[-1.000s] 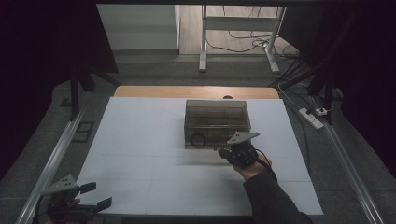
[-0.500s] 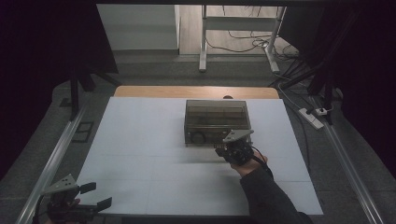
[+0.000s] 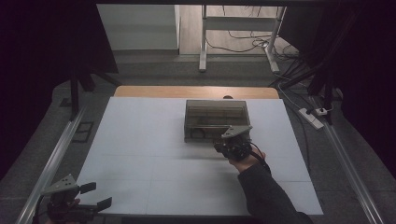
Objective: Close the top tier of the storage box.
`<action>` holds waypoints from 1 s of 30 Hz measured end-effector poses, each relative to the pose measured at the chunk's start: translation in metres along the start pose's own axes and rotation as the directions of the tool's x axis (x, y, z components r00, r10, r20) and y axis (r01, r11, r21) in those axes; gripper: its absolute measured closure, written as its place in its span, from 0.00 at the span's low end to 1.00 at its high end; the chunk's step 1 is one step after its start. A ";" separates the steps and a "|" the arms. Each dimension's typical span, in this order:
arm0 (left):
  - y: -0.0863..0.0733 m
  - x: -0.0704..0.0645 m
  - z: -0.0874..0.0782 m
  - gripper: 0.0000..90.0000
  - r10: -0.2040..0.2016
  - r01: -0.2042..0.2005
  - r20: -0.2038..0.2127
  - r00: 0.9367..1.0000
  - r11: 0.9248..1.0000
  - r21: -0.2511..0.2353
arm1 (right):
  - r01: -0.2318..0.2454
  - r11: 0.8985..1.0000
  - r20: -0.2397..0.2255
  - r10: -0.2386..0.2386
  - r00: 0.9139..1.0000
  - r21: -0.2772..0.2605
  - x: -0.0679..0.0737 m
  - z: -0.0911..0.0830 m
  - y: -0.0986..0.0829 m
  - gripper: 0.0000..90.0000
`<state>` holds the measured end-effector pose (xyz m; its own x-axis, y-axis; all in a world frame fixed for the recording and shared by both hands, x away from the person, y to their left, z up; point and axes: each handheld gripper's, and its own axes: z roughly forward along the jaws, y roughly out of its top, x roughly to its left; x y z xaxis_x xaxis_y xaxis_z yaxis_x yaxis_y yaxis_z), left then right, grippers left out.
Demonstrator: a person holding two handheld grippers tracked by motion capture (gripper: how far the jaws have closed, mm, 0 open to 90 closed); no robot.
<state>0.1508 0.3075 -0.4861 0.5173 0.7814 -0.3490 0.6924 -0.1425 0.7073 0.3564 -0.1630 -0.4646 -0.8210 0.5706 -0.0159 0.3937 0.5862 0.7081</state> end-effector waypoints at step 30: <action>0.000 0.000 0.000 0.04 -0.003 0.003 -0.004 1.000 1.000 0.001 | -0.032 0.999 0.021 0.032 0.999 -0.012 -0.021 0.016 0.013 1.00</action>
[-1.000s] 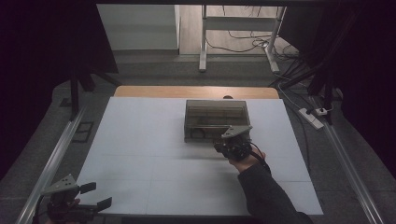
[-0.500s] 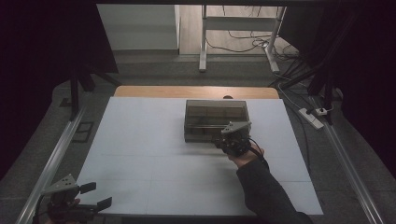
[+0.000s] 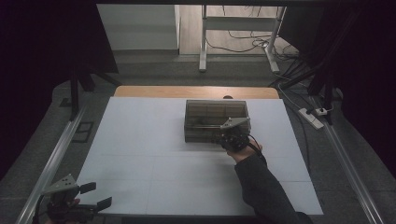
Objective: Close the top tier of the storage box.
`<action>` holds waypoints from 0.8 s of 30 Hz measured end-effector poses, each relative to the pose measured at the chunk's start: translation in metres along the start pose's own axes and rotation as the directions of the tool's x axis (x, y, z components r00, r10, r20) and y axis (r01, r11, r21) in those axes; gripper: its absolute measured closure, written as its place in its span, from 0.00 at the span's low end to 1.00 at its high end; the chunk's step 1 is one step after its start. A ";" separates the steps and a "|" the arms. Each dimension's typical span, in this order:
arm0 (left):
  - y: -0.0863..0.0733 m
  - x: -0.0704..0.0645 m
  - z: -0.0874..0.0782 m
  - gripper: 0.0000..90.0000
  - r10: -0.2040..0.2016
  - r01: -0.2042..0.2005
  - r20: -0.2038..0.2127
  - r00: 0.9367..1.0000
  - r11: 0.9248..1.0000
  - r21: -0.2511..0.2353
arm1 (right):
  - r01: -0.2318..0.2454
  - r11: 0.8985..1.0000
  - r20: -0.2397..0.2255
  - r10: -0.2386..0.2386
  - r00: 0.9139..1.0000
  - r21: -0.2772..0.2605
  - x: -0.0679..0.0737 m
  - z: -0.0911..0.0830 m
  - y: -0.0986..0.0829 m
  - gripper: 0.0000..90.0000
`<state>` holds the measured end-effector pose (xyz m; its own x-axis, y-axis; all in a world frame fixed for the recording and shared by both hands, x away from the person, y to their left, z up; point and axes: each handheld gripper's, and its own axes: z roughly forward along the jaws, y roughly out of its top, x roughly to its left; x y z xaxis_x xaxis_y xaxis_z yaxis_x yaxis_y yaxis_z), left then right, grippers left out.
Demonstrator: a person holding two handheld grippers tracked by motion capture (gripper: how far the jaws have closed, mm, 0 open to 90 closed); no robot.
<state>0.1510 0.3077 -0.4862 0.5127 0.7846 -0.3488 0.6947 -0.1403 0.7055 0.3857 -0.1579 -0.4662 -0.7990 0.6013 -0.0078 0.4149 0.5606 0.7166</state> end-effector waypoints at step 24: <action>0.000 0.000 0.000 0.04 -0.002 0.002 -0.002 1.000 1.000 -0.001 | -0.040 0.999 0.017 0.040 0.999 0.014 -0.015 0.013 0.003 1.00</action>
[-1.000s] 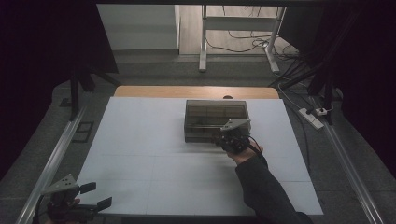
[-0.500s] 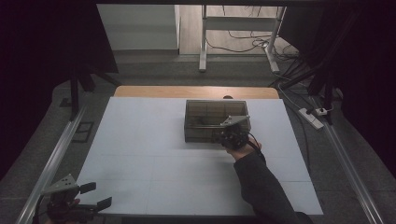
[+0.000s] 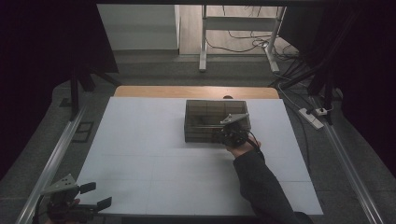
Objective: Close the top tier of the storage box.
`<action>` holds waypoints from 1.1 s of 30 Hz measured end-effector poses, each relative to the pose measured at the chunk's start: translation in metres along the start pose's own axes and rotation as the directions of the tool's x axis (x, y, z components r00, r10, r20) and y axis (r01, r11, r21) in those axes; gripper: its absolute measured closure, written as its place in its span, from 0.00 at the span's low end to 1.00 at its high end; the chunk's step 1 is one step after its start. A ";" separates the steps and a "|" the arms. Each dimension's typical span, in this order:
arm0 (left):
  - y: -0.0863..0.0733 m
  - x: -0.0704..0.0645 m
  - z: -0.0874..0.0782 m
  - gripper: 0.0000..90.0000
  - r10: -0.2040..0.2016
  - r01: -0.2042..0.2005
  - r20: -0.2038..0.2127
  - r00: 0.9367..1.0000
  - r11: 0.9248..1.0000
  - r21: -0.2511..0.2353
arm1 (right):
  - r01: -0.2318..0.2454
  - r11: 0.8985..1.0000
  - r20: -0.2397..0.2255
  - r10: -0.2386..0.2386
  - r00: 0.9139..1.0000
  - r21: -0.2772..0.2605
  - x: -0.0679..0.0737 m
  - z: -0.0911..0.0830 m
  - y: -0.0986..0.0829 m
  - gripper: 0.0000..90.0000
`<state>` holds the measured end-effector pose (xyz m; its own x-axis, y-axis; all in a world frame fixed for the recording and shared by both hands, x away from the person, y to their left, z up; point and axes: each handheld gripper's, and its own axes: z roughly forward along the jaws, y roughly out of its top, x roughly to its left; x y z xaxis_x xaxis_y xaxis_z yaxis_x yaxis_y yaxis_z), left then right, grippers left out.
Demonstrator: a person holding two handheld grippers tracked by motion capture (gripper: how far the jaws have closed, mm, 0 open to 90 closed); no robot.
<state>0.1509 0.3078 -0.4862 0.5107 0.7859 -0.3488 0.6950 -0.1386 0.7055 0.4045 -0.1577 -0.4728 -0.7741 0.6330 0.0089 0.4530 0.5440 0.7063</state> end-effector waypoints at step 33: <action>0.000 0.000 0.000 0.04 -0.002 0.002 -0.003 1.000 1.000 -0.001 | -0.022 1.000 -0.026 0.022 0.999 0.008 0.006 -0.002 0.003 0.86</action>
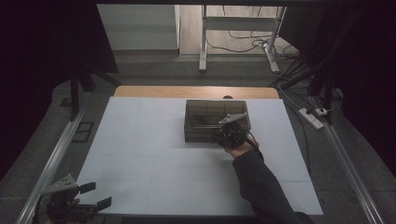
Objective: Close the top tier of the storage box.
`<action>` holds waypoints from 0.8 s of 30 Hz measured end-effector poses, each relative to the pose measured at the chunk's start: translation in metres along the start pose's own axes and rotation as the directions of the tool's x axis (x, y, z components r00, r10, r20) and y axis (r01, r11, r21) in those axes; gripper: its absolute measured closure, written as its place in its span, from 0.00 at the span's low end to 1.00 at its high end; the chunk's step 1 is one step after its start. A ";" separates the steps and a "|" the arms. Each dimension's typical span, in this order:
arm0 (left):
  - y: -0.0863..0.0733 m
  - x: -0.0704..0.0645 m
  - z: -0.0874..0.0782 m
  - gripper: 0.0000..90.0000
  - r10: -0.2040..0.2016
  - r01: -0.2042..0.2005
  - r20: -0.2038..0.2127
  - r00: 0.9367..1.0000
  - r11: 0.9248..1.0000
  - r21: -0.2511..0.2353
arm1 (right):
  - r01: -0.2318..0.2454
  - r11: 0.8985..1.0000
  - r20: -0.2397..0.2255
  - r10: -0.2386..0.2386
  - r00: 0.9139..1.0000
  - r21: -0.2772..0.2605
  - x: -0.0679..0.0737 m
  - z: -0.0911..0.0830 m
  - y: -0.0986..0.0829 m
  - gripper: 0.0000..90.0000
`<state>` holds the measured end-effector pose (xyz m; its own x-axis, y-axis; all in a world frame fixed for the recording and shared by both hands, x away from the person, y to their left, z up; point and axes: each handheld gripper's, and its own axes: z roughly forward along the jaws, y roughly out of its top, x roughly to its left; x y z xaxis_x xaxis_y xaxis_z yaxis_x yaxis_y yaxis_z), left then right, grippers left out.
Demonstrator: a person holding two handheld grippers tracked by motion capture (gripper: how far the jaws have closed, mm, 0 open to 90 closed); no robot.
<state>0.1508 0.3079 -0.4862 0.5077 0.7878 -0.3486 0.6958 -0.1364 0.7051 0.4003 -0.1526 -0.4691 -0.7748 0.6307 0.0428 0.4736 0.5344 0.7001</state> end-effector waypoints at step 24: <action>0.000 0.000 0.000 0.04 -0.003 0.003 -0.004 1.000 1.000 0.002 | 0.012 1.000 -0.002 -0.012 1.000 -0.025 0.008 -0.010 0.000 0.66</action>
<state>0.1510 0.3077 -0.4862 0.5033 0.7909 -0.3481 0.6982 -0.1349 0.7031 0.3896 -0.1534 -0.4615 -0.7815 0.6229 0.0361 0.4537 0.5276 0.7182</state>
